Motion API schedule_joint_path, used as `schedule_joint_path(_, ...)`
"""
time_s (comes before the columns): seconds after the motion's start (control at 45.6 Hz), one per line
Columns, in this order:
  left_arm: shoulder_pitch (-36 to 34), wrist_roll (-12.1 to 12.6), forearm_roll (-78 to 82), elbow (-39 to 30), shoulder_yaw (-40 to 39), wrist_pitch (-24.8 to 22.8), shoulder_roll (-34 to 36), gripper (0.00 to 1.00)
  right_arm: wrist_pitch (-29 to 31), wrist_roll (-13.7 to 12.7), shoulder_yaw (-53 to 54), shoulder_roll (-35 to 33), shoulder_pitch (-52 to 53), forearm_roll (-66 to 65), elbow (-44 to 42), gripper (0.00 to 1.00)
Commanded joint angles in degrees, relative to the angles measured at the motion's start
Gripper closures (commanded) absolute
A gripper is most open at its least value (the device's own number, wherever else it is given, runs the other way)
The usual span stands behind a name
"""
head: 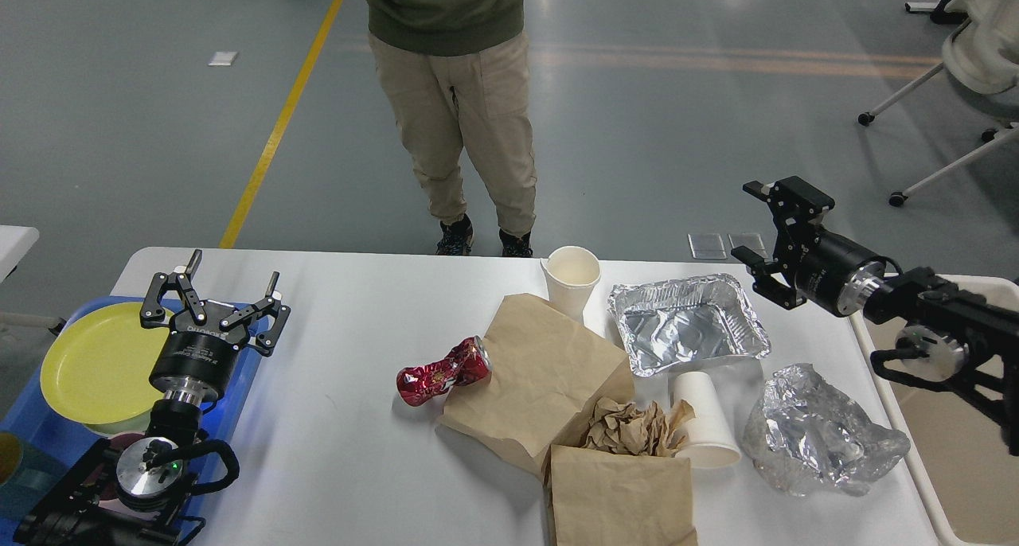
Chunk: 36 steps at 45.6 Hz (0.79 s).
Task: Tidy desktop
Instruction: 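Swing the right gripper over the upright brown paper bag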
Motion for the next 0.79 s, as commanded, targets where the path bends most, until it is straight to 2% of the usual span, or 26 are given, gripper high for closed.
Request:
schedule_joint_path(0.0, 0.0, 0.0, 0.0, 0.0, 0.0, 0.0, 0.0, 0.04, -0.12, -0.02, -32.57, -0.41, 20.37, 0.08, 0.17, 0.0)
schedule_joint_path(0.066, 0.0, 0.0, 0.0, -0.09, 0.0, 0.0, 0.0, 0.04, 0.31, -0.11, -47.09, 2.66, 29.26, 0.08, 0.34, 0.0)
schedule_joint_path(0.154, 0.0, 0.0, 0.0, 0.0, 0.0, 0.0, 0.0, 0.04, 2.07, -0.11, -56.72, 4.87, 36.49, 0.78, 1.48, 0.0)
schedule_joint_path(0.285, 0.0, 0.0, 0.0, 0.0, 0.0, 0.0, 0.0, 0.04, 14.18, -1.07, -64.81, 8.12, 44.4, 2.45, 2.54, 0.0)
schedule_joint_path(0.373, 0.0, 0.0, 0.0, 0.0, 0.0, 0.0, 0.0, 0.04, 22.1, -2.91, -68.77, 10.58, 51.17, 2.45, 4.82, 0.0)
schedule_joint_path(0.439, 0.0, 0.0, 0.0, 0.0, 0.0, 0.0, 0.0, 0.04, 25.18, -7.73, -69.92, 11.02, 56.27, 2.45, 8.07, 0.0)
schedule_joint_path(0.592, 0.0, 0.0, 0.0, 0.0, 0.0, 0.0, 0.0, 0.04, 26.5, -23.99, -70.97, 12.78, 65.85, 2.63, 16.85, 0.0)
schedule_joint_path(0.614, 0.0, 0.0, 0.0, 0.0, 0.0, 0.0, 0.0, 0.04, 26.94, -25.58, -71.15, 13.04, 67.08, 2.72, 18.08, 0.0)
schedule_joint_path(0.658, 0.0, 0.0, 0.0, 0.0, 0.0, 0.0, 0.0, 0.04, 28.0, -28.04, -71.5, 13.66, 69.54, 2.8, 20.72, 0.0)
schedule_joint_path(0.768, 0.0, 0.0, 0.0, 0.0, 0.0, 0.0, 0.0, 0.04, 31.6, -28.32, -72.82, 14.72, 77.36, 2.89, 28.72, 0.0)
